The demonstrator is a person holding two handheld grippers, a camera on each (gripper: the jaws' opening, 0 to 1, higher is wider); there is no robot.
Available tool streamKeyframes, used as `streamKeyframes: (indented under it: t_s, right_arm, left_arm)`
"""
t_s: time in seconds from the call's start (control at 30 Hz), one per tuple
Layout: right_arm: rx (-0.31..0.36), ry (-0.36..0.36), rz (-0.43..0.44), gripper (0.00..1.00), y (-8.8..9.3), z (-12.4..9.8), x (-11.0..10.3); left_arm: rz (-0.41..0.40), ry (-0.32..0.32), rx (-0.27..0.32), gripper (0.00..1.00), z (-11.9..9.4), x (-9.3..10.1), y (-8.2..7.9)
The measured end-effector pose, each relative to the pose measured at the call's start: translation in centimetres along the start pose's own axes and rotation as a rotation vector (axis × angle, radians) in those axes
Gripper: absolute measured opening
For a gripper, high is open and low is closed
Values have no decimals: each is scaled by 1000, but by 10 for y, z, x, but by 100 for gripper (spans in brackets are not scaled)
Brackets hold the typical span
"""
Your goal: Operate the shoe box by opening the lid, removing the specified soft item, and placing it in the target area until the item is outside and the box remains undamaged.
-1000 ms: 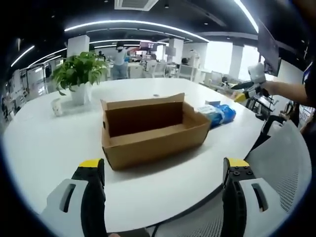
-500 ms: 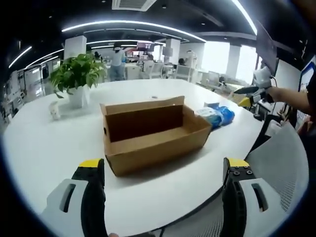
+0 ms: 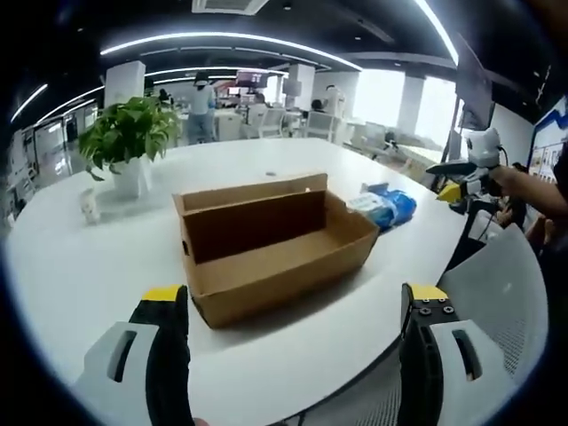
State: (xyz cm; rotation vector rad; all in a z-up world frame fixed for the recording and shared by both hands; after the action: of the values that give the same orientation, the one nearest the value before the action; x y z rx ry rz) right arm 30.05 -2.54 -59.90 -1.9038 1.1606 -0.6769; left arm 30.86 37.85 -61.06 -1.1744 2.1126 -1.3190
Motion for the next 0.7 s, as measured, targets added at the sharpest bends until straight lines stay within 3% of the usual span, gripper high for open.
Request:
streamKeyframes:
  t_s: [0.27, 0.7]
  right_arm:
    - [0, -13, -15, 99, -1, -5, -20]
    - [-2, -45, 3, 99, 6, -13, -43]
  left_arm:
    - [43, 22, -25, 97, 6, -9, -9]
    - [111, 87, -43, 91, 22, -25, -39]
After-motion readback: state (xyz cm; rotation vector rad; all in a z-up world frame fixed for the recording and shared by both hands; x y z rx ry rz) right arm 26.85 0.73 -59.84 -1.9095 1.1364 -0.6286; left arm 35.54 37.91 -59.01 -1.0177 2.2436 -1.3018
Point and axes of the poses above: the point that each gripper's makers call its tool centre point, and the gripper's own axes: z roughly forward along the fingers, x roughly to its right, y roughly out of its underside, the point moved 6 cm from there along -z, roughly backward along the fingers, and after that the axes turned 2 degrees about -y, right-handed, at the moved point
